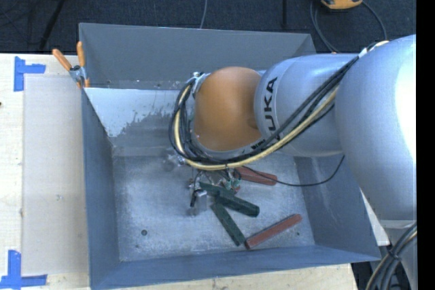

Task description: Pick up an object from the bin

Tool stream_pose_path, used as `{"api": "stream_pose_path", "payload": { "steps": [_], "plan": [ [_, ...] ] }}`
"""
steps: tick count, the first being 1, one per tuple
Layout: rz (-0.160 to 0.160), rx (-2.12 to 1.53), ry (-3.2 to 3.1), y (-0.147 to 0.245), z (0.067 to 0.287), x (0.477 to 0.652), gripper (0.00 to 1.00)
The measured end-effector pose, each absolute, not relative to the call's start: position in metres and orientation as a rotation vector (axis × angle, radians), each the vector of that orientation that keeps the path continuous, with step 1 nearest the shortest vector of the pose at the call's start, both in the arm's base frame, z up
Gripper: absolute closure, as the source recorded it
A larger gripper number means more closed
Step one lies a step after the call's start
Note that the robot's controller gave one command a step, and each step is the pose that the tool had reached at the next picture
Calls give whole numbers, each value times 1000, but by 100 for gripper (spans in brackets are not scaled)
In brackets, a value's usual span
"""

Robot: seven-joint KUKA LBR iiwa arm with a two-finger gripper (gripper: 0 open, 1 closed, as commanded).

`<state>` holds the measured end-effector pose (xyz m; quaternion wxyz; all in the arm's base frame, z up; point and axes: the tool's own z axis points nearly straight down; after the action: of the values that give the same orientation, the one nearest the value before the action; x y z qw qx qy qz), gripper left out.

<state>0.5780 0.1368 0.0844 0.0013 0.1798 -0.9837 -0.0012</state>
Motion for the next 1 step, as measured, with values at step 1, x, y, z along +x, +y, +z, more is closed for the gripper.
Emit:
{"api": "stream_pose_path", "payload": {
  "steps": [1],
  "plan": [
    [0, 747, -3051, 111, 76, 573, 0]
  ]
}}
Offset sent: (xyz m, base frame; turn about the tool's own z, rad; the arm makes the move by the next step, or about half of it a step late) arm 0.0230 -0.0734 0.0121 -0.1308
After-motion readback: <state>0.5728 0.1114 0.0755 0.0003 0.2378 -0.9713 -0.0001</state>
